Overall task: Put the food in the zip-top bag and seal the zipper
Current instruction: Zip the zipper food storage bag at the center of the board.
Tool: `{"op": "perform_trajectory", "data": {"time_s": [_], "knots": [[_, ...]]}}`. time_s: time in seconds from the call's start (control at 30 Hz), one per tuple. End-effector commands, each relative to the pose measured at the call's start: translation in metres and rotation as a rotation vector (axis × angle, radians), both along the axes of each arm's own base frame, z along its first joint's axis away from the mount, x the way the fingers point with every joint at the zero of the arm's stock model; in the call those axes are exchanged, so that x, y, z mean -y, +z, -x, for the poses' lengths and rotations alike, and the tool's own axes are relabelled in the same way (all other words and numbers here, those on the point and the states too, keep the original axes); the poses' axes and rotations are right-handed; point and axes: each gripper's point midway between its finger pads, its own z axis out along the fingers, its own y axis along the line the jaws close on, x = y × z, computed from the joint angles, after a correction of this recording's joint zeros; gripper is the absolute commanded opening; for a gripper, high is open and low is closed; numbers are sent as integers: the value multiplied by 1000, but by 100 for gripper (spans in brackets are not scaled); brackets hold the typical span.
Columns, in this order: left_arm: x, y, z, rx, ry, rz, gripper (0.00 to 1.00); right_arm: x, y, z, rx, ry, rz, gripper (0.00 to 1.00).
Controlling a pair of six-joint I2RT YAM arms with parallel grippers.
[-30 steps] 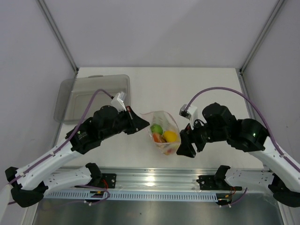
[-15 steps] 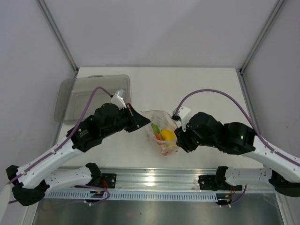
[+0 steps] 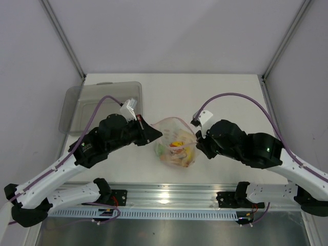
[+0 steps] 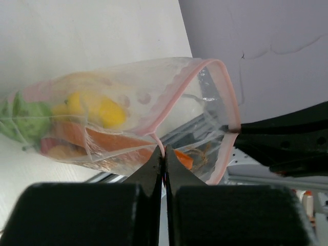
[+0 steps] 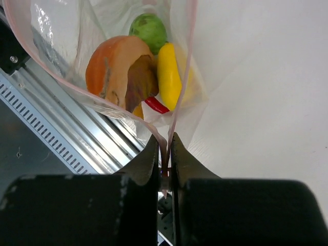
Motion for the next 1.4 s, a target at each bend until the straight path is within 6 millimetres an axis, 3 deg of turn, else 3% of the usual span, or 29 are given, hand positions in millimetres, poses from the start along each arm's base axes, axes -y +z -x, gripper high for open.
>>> {"op": "perform_trajectory", "data": {"time_s": [0.0, 0.1, 0.13, 0.2, 0.23, 0.27, 0.33, 0.5, 0.53, 0.57, 0.83, 0.9, 0.93, 1.0, 1.03, 1.23, 1.37], "knots": [[-5, 16, 7, 125, -79, -25, 2, -2, 32, -8, 64, 28, -69, 0], [-8, 19, 12, 229, -148, -69, 24, -11, 29, 5, 20, 135, -77, 0], [-10, 20, 12, 256, -154, -79, 40, -15, 28, 13, -4, 182, -90, 0], [-15, 29, 13, 356, -173, -89, 55, -20, 27, 18, -18, 232, -89, 0], [-14, 27, 14, 396, -195, -90, 67, -23, 26, 25, -41, 277, -101, 0], [-11, 43, 16, 497, -222, -59, 74, -25, 26, 28, -54, 299, -104, 0], [-14, 67, 26, 628, -259, -4, 99, -28, 28, 38, -93, 359, -131, 0], [-4, 117, 49, 914, -435, 14, 99, -29, 40, 44, -114, 452, -176, 0], [5, 110, 46, 956, -477, -37, 99, -29, 41, 49, -144, 483, -188, 0], [6, 120, 49, 1006, -497, -40, 99, -29, 42, 47, -148, 480, -194, 0], [35, 125, 69, 1364, -761, -71, 99, -39, 41, 45, -217, 511, -209, 0], [51, 107, 61, 1325, -841, -111, 100, -39, 41, 42, -227, 508, -218, 0], [51, 116, 68, 1350, -896, -109, 100, -41, 40, 42, -239, 516, -222, 0], [64, 99, 66, 1312, -986, -120, 99, -42, 40, 42, -253, 521, -226, 0], [66, 106, 67, 1348, -1002, -117, 99, -43, 40, 42, -258, 525, -226, 0], [83, 77, 66, 1246, -1202, -111, 99, -43, 39, 39, -265, 511, -225, 0], [83, 66, 69, 1166, -1276, -52, 98, -40, 40, 34, -250, 484, -226, 0]]}}
